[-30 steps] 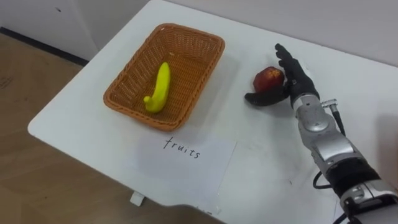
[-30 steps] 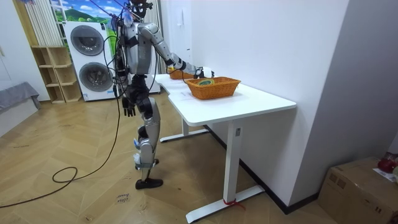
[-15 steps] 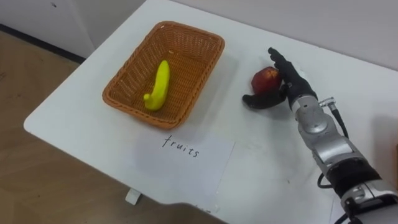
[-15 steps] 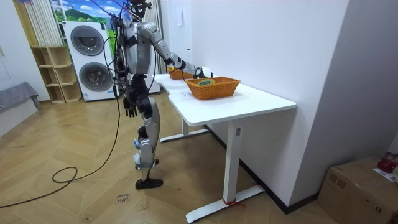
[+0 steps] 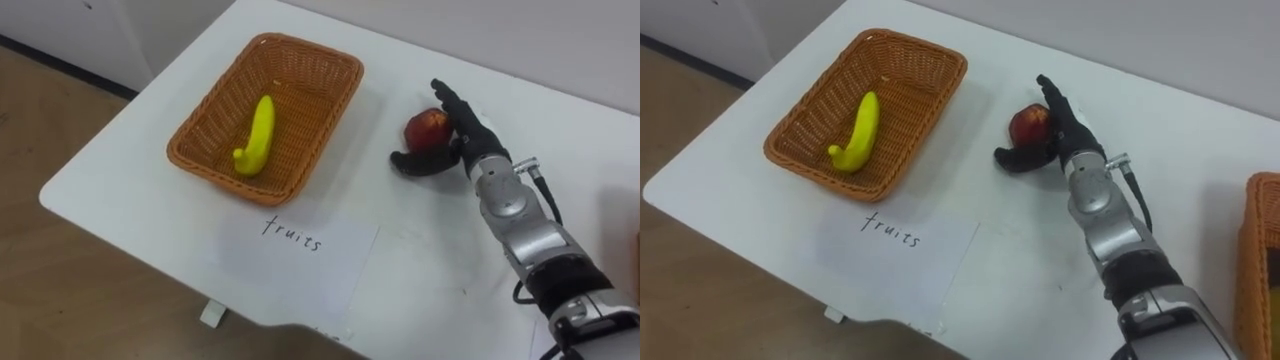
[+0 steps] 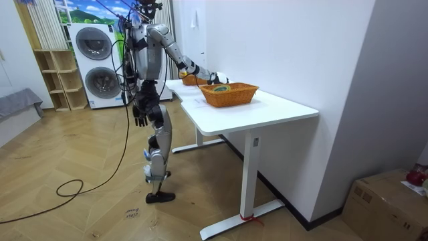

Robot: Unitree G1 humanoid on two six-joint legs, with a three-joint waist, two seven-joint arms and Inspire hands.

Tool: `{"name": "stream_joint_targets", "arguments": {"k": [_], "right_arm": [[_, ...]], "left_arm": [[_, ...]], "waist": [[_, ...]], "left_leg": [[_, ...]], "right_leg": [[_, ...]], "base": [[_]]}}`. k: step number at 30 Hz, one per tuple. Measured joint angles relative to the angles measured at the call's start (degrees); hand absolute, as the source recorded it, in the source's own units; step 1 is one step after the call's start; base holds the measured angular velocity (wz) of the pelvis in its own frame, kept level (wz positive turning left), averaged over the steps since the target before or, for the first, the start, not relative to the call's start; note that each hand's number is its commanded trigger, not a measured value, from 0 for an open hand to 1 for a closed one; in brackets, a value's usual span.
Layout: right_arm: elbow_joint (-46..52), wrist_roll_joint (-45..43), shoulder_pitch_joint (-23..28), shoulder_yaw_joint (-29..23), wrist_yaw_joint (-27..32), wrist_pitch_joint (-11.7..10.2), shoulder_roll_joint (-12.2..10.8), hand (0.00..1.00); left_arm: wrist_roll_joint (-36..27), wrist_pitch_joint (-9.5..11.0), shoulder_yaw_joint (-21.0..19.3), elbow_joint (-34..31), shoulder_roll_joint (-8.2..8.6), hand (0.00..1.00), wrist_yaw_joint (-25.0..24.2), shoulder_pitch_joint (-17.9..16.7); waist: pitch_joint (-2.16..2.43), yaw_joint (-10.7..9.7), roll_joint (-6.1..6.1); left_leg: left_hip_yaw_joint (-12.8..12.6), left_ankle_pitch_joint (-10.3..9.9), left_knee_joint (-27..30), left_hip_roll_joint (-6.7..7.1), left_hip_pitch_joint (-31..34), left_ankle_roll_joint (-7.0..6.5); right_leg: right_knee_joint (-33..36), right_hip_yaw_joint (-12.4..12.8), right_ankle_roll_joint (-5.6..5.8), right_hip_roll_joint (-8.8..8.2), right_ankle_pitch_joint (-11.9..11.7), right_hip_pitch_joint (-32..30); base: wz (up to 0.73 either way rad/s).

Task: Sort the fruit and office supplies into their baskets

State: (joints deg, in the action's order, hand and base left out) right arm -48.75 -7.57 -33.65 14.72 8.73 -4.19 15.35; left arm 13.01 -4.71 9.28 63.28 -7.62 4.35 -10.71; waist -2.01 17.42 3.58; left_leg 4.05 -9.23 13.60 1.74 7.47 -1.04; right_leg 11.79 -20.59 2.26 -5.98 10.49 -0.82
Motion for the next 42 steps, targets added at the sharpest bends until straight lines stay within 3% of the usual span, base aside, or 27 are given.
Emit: {"name": "stream_joint_targets", "arguments": {"k": [7,22,42], "right_arm": [[-0.1,-1.5,-0.8,-0.2,1.5,-0.2,1.6,1.00],[-0.3,-1.8,-1.0,0.4,0.2,0.0,1.6,1.00],[0.3,-5.4,-1.1,2.0,-4.0,1.9,1.6,1.00]], "left_arm": [[0.0,0.0,0.0,0.7,-0.05,0.00,0.0,0.3],[0.0,0.0,-0.2,1.1,-0.11,0.00,0.0,1.1],[0.1,-0.4,-2.3,0.4,-0.89,0.00,1.0,0.9]], "waist": [[-0.16,0.1,0.22],[-0.20,0.3,0.29],[0.66,-0.1,1.17]], "left_leg": [[0.0,0.0,0.0,0.02,0.0,0.00],[-0.1,0.0,-0.1,0.02,-0.1,0.00],[0.4,0.0,-0.1,0.03,-2.3,0.00]], "right_leg": [[0.0,0.0,0.00,0.03,0.0,0.0],[-0.1,0.0,0.00,0.02,0.0,0.1],[-0.2,0.0,0.00,-0.02,0.0,2.4]], "base": [[0.00],[0.00],[0.00]]}}
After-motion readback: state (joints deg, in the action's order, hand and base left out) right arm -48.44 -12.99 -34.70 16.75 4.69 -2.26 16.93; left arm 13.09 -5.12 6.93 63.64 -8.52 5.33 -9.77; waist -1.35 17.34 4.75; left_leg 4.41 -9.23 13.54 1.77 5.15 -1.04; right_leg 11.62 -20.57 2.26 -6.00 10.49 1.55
